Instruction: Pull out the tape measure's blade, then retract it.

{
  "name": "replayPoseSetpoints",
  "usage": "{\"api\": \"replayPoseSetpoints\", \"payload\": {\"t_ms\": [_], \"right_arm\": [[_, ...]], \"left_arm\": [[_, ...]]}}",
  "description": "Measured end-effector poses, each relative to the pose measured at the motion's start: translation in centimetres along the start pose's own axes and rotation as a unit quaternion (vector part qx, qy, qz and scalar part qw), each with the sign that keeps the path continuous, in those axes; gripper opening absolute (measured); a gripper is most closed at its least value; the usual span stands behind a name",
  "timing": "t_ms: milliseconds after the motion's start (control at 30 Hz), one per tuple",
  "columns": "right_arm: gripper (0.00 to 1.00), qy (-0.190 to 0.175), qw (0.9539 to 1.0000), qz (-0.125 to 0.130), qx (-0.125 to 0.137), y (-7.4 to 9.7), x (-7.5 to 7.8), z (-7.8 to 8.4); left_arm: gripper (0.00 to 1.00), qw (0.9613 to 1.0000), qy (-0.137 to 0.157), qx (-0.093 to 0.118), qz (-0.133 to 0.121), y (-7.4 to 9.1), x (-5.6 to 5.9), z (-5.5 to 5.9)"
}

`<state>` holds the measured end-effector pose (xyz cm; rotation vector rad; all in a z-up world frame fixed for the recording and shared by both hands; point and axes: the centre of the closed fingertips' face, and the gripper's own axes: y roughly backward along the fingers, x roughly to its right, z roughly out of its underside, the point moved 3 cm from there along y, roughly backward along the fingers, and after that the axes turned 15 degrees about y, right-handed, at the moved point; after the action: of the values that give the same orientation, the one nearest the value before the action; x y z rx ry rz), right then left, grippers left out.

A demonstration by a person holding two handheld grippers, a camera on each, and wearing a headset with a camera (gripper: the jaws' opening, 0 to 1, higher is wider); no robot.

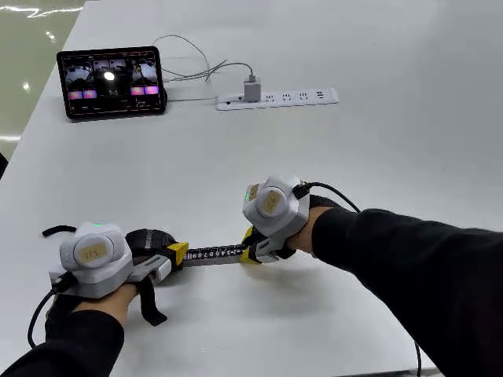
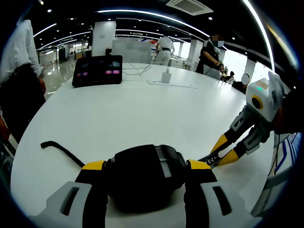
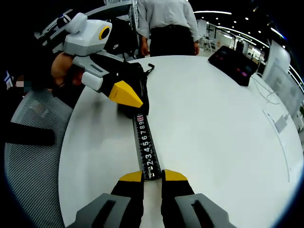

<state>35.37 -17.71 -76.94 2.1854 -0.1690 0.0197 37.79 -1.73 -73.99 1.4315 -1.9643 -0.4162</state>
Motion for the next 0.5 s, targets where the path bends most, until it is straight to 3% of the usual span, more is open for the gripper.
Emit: {"api": "replayPoseSetpoints", "payload": {"t_ms": [500], "right_arm": [[0.09,-0.006,1.0000,0.000,0.001,-0.39,0.05,-0.52]], "left_arm": [[0.60,1.0000,0.001,0.000,0.000,-0.25,-0.24,0.07]]}}
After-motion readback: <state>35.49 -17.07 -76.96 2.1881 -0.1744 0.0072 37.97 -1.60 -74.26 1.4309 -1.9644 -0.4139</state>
